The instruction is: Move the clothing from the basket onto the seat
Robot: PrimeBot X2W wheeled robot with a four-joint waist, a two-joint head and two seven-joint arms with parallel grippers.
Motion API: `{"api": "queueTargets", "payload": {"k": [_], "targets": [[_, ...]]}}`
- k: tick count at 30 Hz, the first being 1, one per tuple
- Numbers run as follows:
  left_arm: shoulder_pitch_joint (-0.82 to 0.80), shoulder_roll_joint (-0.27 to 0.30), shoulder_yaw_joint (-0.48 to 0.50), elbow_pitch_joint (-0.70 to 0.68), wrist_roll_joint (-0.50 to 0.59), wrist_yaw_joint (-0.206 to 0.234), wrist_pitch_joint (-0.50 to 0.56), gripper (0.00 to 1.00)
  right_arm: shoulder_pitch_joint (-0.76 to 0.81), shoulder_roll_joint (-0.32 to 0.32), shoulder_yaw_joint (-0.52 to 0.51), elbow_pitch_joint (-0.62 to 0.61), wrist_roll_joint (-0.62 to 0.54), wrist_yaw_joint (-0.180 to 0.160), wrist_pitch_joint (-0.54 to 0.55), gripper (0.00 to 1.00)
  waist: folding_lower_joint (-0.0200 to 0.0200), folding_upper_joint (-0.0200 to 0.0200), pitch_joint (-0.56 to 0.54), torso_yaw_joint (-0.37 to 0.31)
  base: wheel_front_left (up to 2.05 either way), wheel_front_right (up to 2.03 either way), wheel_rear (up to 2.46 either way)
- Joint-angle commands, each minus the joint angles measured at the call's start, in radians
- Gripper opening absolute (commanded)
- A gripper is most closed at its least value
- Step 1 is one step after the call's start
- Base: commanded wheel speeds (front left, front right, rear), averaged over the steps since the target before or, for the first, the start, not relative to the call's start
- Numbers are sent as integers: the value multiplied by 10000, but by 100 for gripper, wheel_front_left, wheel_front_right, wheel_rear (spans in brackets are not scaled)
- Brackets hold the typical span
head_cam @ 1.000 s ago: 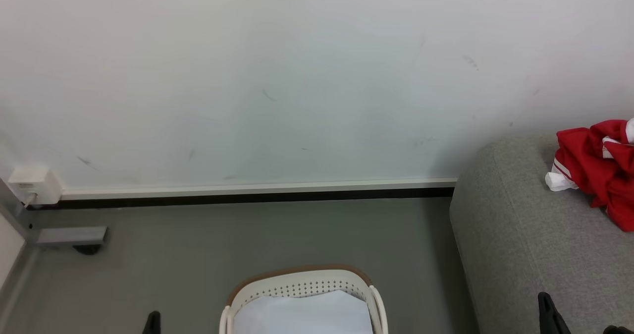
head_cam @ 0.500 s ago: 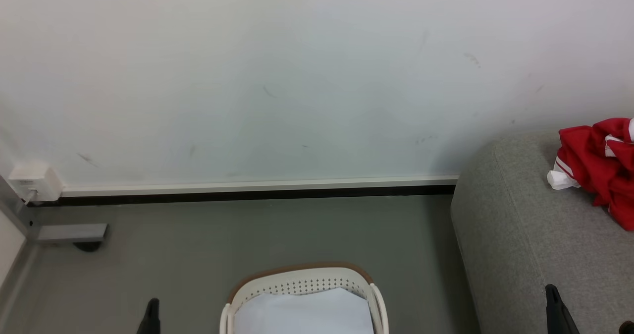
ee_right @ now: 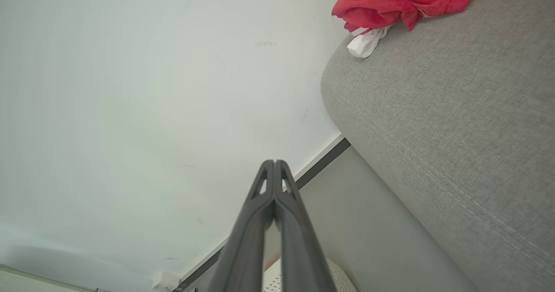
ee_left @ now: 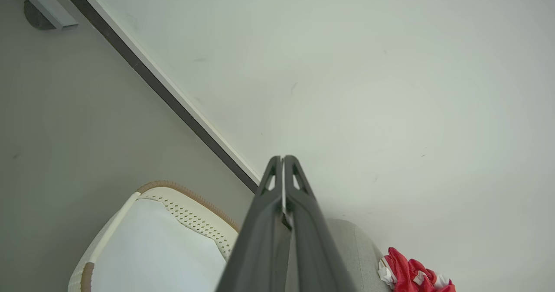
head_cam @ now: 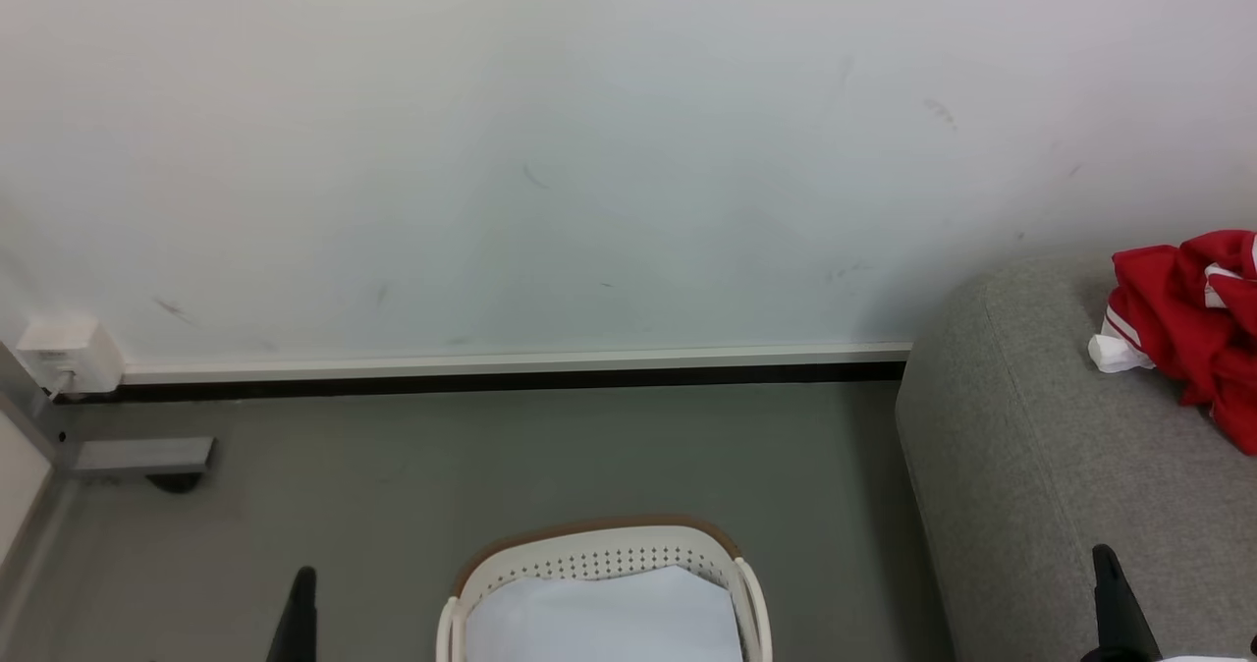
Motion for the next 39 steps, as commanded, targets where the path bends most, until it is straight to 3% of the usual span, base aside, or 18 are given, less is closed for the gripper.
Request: {"api": "queueTargets", "payload": {"k": [1, 39], "targets": [[-230, 73, 67, -112, -416, -39, 85, 0, -285, -119, -46, -152, 378, -11, 74, 0, 0, 0, 10, 4, 0, 0, 0], [-947, 97, 133, -61, -4158, -66, 1051, 0, -666, -149, -325, -427, 4267, -18, 1030, 0, 0, 0, 226, 71, 0, 0, 0]]}}
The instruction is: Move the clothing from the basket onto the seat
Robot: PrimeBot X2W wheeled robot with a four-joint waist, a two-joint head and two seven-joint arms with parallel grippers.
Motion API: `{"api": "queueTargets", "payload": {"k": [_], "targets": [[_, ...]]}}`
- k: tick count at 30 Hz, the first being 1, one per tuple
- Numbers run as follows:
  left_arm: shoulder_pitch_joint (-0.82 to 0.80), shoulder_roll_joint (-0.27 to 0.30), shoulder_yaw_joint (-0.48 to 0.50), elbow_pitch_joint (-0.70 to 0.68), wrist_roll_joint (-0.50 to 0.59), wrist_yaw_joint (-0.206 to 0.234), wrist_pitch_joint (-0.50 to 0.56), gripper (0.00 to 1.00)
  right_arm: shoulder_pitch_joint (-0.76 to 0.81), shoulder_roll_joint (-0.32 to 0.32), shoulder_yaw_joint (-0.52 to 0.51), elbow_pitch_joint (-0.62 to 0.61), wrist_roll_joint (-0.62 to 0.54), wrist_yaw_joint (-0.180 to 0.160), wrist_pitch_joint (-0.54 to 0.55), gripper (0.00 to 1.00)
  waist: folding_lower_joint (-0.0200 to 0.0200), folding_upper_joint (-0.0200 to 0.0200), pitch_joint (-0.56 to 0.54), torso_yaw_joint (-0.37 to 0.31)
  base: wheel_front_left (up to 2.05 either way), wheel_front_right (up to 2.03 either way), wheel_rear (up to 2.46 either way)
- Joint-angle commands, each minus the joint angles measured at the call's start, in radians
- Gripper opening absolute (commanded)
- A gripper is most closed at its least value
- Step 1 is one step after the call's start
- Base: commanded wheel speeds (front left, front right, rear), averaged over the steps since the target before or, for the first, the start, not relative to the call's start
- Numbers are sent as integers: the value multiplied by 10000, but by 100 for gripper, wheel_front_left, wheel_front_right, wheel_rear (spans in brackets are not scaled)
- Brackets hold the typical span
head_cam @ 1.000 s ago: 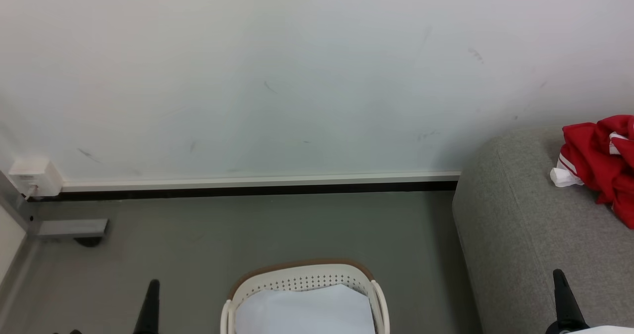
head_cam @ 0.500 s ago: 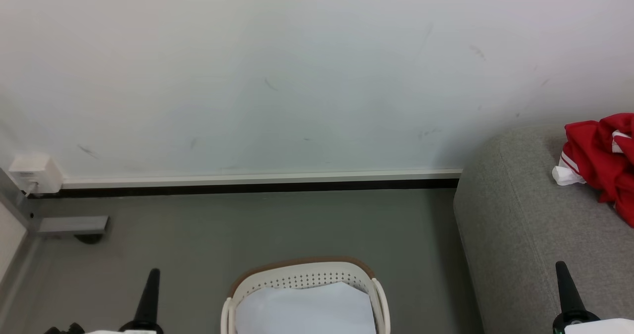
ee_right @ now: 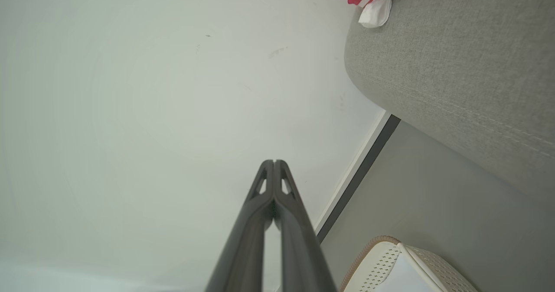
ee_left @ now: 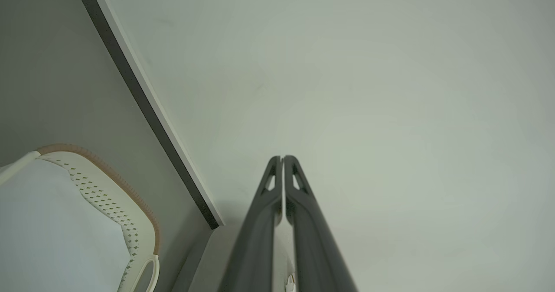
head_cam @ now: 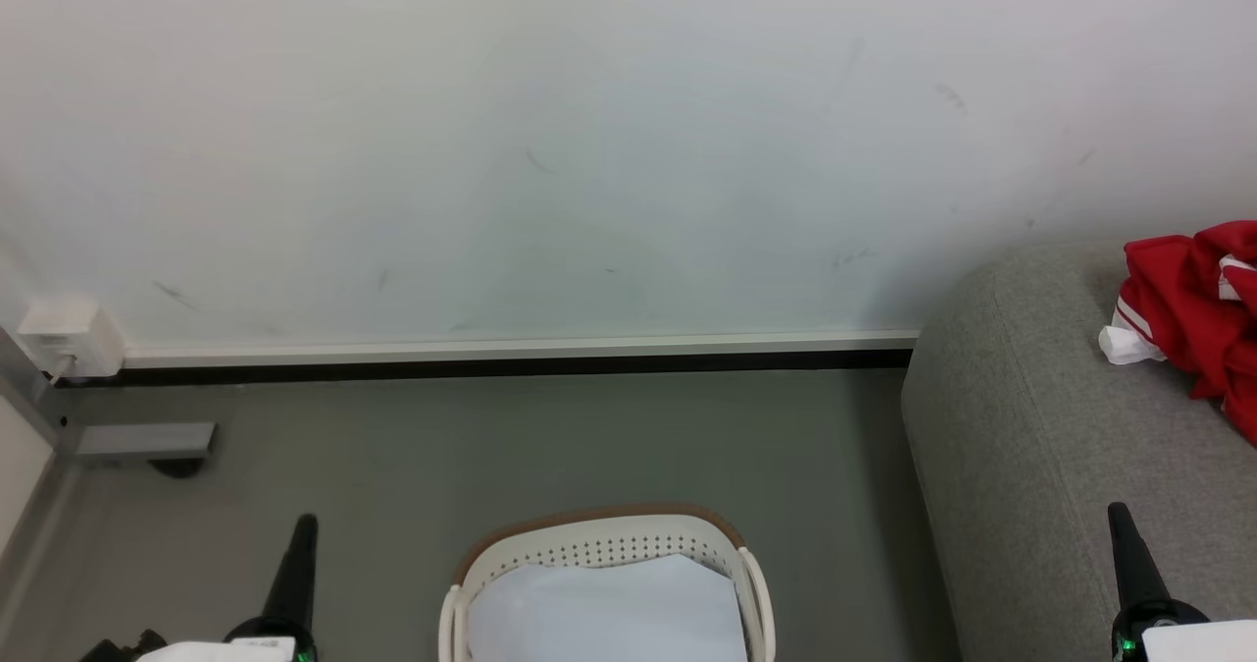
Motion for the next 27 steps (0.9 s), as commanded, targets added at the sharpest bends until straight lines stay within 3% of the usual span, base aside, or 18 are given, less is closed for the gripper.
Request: {"api": "queueTargets", "payload": {"k": [1, 27], "targets": [[-183, 79, 35, -59, -370, -65, 97, 0, -143, -109, -38, -93, 306, -18, 94, 0, -1, 0, 12, 4, 0, 0, 0], [-529, 89, 70, -25, -2229, -73, 566, 0, -337, -118, -192, -242, 2262, -23, 558, 0, -1, 0, 154, 49, 0, 0, 0]]}}
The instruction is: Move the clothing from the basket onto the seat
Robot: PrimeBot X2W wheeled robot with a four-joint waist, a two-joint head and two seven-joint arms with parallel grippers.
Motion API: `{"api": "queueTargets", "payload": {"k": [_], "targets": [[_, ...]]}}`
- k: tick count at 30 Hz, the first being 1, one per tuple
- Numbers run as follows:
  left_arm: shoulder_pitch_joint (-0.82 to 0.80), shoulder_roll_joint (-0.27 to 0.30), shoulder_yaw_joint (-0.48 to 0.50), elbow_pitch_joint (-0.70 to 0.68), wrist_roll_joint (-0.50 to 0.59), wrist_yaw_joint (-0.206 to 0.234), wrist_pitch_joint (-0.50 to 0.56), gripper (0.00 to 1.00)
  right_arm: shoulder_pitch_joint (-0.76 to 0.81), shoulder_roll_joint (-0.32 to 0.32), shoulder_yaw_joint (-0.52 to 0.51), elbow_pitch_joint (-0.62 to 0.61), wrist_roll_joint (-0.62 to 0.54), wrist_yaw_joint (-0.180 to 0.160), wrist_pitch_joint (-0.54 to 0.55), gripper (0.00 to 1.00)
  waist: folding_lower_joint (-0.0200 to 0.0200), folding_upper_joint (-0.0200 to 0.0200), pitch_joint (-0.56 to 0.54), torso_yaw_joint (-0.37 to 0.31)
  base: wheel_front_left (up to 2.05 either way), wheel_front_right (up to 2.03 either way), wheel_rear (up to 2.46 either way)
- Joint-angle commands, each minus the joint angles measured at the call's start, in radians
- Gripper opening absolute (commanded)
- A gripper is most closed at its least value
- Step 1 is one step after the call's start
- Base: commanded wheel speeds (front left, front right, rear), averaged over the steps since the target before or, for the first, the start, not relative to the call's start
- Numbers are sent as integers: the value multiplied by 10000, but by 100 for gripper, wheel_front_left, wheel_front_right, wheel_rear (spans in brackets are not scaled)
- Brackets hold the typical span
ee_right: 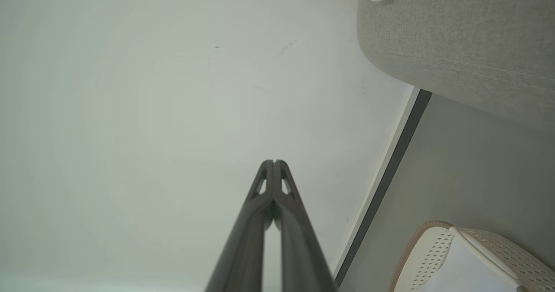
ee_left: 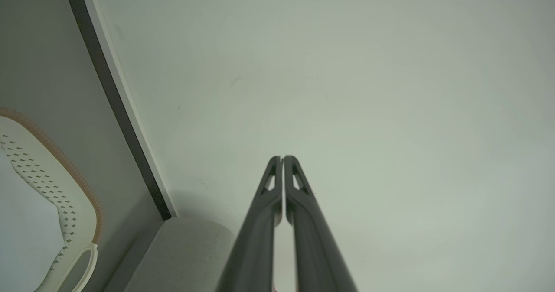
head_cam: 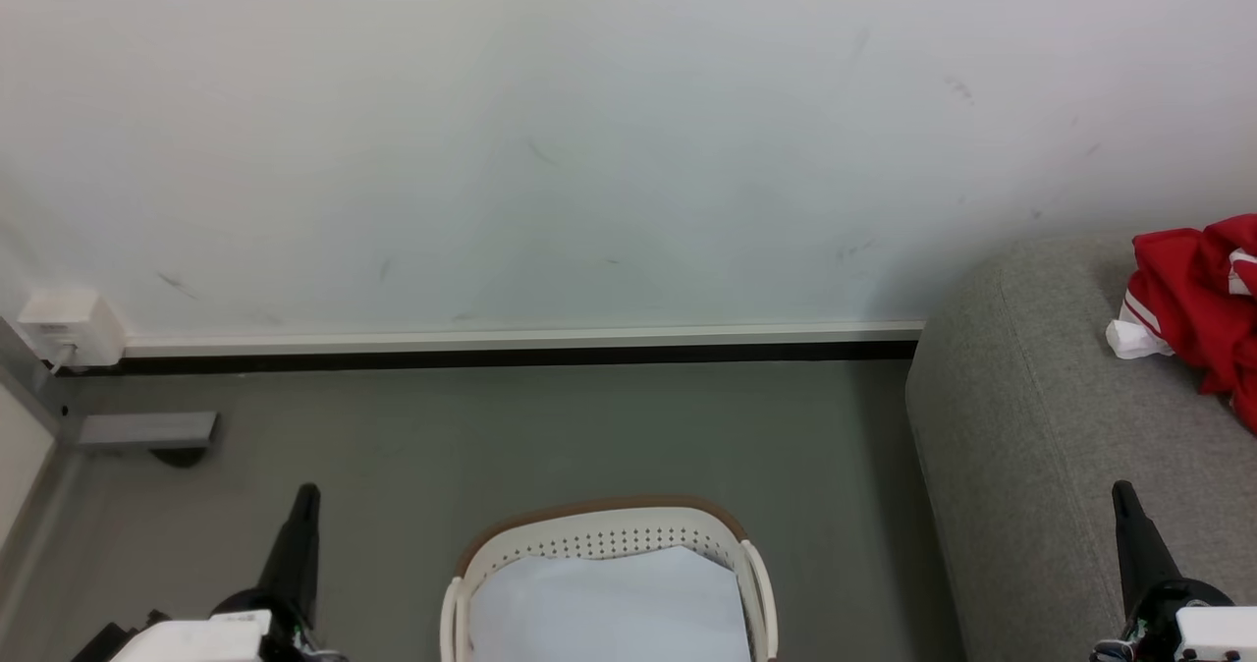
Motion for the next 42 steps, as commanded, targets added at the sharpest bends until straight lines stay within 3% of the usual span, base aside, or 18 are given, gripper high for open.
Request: {"api": "queueTargets", "payload": {"k": [1, 42], "targets": [[-127, 76, 27, -26, -187, -61, 65, 0, -114, -90, -61, -89, 212, -23, 62, 0, -1, 0, 8, 3, 0, 0, 0], [-170, 75, 28, -23, -495, -62, 137, 0, -154, -87, -77, -102, 468, -23, 128, 0, -1, 0, 35, 11, 0, 0, 0]]}}
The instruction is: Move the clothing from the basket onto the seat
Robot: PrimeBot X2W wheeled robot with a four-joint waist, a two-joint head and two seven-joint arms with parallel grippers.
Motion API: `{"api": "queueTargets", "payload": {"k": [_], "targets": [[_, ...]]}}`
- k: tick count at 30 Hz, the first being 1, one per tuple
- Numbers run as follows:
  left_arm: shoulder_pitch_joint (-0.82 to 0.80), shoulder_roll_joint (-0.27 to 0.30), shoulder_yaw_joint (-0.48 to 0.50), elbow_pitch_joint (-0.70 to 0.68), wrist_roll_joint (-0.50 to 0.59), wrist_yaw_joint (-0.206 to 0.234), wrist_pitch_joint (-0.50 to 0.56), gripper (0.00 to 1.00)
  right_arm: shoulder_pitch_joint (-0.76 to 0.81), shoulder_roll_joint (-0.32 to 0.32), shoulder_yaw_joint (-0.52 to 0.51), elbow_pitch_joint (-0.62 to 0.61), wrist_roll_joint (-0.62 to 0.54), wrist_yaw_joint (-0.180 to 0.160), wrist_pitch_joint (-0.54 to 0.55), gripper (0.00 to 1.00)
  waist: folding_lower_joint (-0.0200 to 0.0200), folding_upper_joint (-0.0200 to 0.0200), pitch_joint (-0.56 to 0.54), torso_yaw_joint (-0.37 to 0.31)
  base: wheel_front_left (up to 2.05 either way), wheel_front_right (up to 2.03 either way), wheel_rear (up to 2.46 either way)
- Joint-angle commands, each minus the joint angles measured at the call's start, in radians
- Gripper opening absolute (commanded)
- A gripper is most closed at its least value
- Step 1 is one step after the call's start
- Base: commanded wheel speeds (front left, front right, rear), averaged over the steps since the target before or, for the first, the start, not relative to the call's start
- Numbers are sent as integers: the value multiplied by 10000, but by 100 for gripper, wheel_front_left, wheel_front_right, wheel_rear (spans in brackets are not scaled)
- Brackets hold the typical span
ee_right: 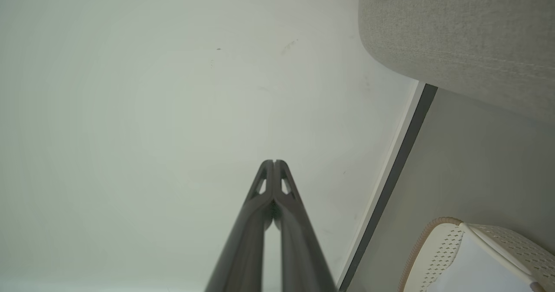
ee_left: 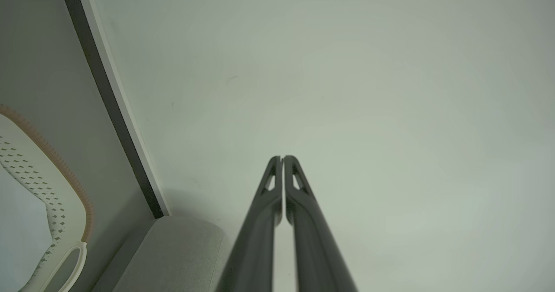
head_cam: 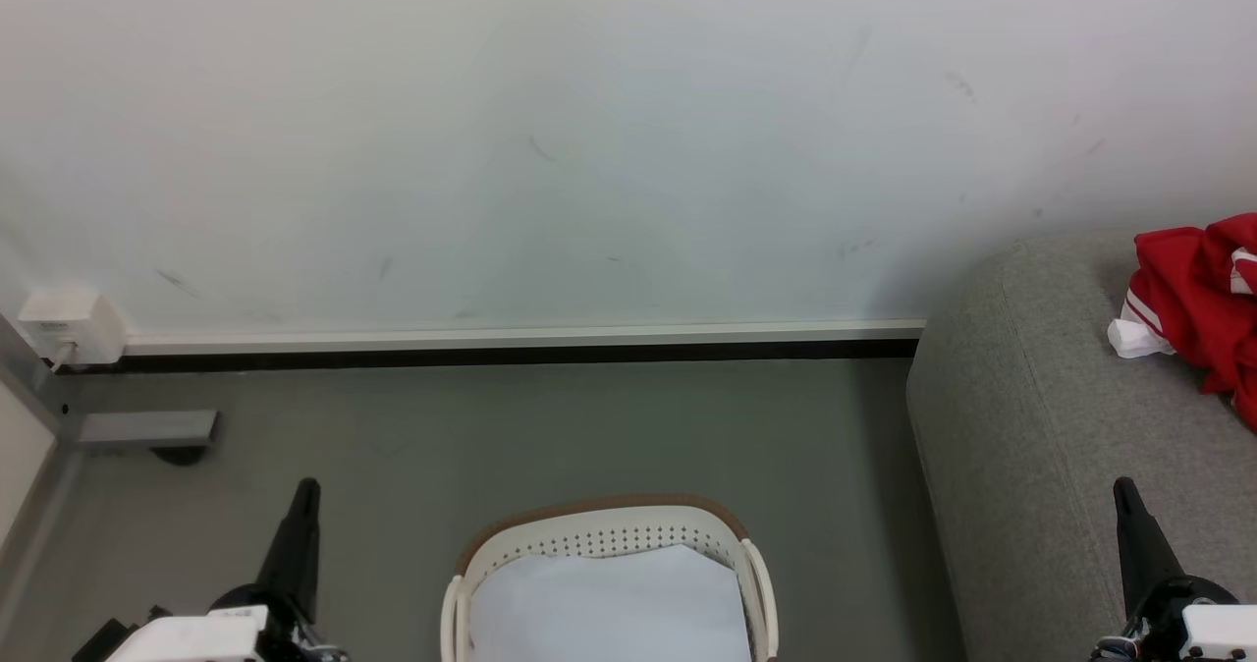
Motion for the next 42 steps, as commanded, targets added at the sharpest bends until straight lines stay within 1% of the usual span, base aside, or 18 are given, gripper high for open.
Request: {"api": "queueTargets", "payload": {"k": [1, 42], "targets": [[-87, 70, 18, -23, -142, -61, 41, 0, -127, -78, -42, -58, 17, -21, 26, 0, 0, 0, 0, 0, 0, 0, 0], [-85, 70, 16, -25, -144, -61, 39, 0, -126, -76, -41, -59, 18, -21, 25, 0, 0, 0, 0, 0, 0, 0, 0]]}}
